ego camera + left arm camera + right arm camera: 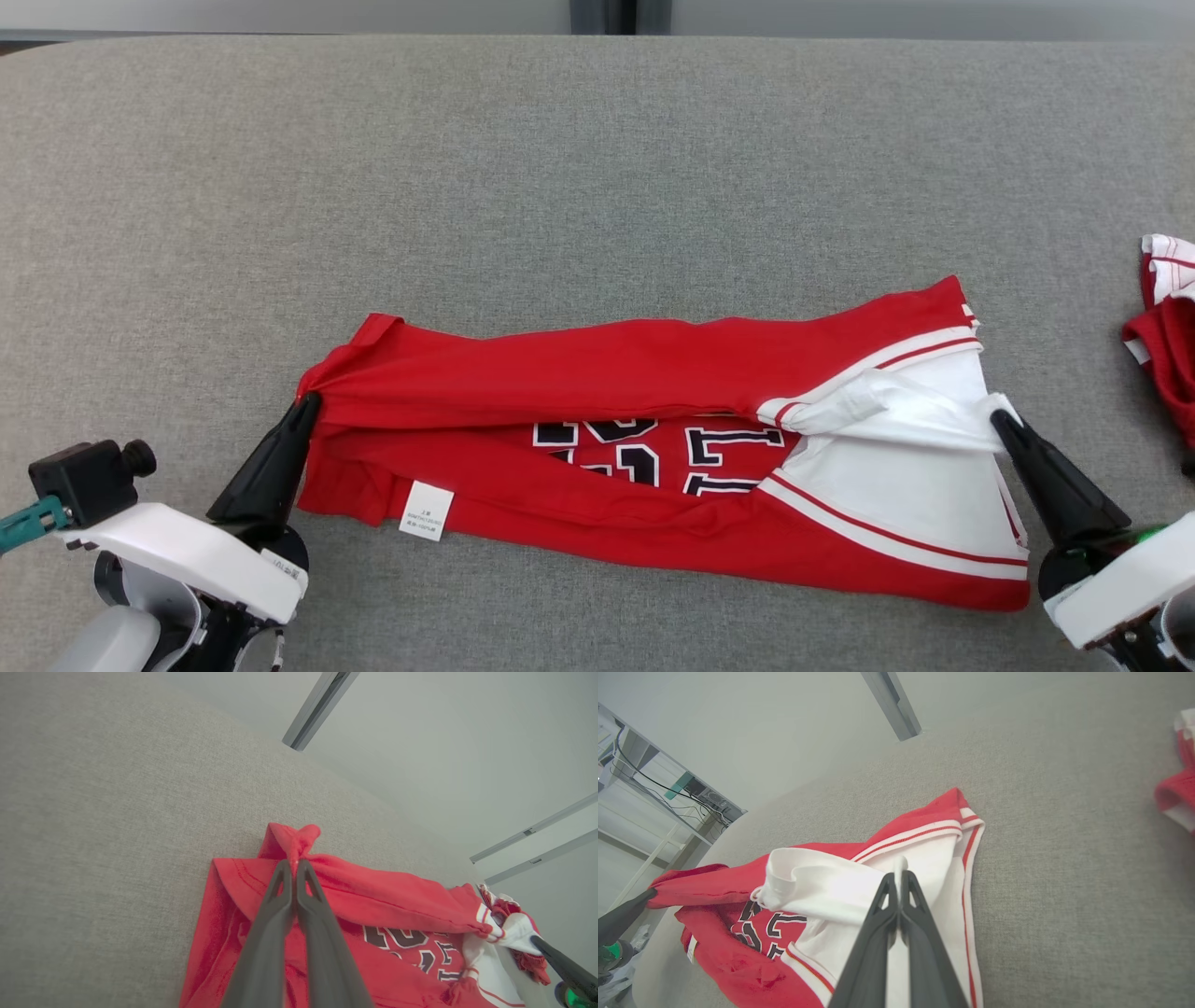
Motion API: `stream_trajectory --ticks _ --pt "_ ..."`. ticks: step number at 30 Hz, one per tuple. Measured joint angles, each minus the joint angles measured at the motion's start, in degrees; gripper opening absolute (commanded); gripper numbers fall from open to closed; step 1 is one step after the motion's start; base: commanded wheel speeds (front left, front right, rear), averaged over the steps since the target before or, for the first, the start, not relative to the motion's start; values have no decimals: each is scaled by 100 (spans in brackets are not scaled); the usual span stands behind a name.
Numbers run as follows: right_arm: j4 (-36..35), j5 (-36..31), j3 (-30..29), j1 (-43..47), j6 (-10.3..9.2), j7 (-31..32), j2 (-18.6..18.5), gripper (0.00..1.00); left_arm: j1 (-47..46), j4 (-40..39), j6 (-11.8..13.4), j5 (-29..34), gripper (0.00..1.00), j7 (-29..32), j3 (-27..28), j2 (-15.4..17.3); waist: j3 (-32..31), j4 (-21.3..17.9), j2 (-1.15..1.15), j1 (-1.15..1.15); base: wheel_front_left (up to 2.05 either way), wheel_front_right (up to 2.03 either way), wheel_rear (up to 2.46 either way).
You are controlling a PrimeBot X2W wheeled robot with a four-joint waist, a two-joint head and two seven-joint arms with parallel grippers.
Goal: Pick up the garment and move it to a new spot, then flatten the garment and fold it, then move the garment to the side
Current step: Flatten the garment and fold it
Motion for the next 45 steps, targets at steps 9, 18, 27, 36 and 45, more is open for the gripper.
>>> stream_trajectory --ticks 9,18,27,36,45 --pt "114 -327 -290 348 0 199 586 100 194 97 107 -124 100 64 -52 -68 3 -80 0 0 0 0 0" --pt "-270 -1128 -1281 417 0 -827 1234 100 36 11 701 776 100 -727 311 -318 -127 -149 0 0 0 0 0" --pt "-788 -2929 -2112 115 0 -931 2172 100 -376 -728 1479 2878 100 -788 818 -831 -323 -139 0 0 0 0 0" --pt "-575 -4055 -1881 98 0 -837 2435 100 -36 -578 1254 4136 100 -793 1256 -1251 -578 -131 0 0 0 0 0" --pt "-333 -4301 -1873 339 0 -788 2502 100 358 -154 757 4502 100 -792 1392 -1404 -823 -127 0 0 0 0 0"
